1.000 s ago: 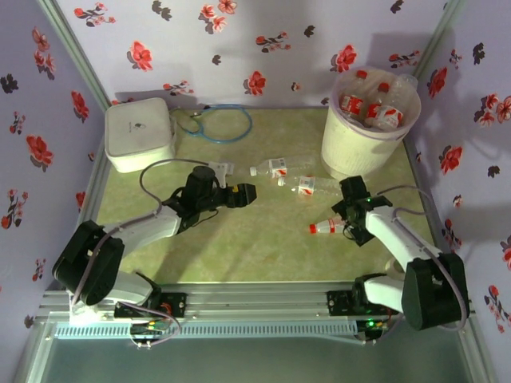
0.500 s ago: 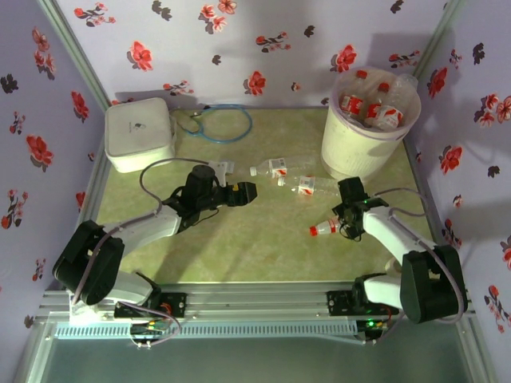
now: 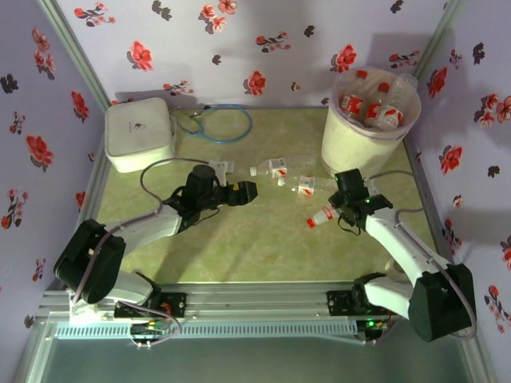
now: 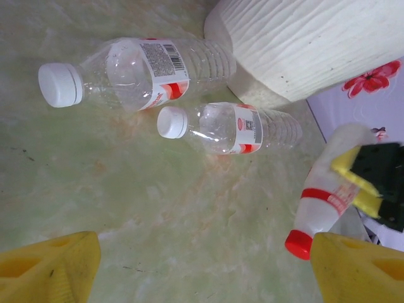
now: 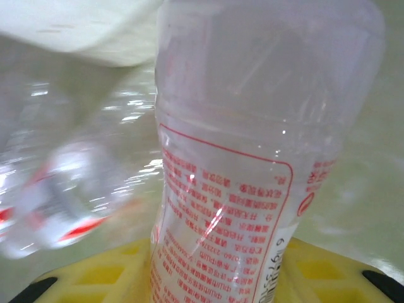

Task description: Put the plastic bottles in the bin

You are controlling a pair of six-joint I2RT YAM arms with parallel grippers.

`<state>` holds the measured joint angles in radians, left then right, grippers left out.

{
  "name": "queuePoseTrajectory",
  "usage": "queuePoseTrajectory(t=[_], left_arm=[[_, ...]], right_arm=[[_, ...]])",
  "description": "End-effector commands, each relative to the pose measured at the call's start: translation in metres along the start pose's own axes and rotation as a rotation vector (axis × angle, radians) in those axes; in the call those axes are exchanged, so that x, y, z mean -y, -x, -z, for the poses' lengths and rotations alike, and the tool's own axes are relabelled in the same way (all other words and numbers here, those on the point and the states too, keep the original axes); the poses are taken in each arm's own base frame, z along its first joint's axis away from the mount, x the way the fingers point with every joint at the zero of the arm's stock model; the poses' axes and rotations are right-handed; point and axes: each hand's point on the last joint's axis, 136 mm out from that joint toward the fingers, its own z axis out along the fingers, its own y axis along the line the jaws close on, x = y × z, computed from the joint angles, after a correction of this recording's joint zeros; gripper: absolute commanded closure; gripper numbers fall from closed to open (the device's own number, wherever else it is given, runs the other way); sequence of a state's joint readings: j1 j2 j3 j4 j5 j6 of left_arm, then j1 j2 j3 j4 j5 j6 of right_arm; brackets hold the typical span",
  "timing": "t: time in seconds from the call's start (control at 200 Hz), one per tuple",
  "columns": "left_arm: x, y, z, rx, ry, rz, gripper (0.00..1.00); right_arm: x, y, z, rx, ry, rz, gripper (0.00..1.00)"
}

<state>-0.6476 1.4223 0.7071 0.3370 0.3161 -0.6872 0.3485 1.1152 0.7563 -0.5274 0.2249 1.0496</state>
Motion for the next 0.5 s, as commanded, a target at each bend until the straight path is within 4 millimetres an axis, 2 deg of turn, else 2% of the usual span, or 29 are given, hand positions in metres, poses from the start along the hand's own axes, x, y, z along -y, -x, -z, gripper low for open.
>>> queuePoseTrajectory(t=[0.0,0.11,0.215,0.315,0.41,0.495], left_arm=[[0.008,0.012,-0.003,0.027,-0.035,0.014,0.14],[0.009,0.013,-0.004,0.032,-0.040,0.031,0.14],[0.008,0.011,-0.001,0.046,-0.049,0.040,0.14],[0.008,0.010,0.004,0.052,-0.050,0.039,0.14],[0.011,0.010,0.011,0.052,-0.049,0.032,0.14],[0.011,0.010,0.021,0.062,-0.032,0.021,0.14]], right_arm=[[-0.066,0.034,0.042,0.172,0.194,0.175,0.57],[-0.114,0.059,0.083,0.267,0.305,0.307,0.57],[-0.151,0.085,0.123,0.371,0.385,0.424,0.58],[-0.183,0.111,0.151,0.484,0.415,0.558,0.57],[-0.203,0.145,0.176,0.606,0.377,0.619,0.57],[-0.211,0.183,0.191,0.684,0.317,0.608,0.58]])
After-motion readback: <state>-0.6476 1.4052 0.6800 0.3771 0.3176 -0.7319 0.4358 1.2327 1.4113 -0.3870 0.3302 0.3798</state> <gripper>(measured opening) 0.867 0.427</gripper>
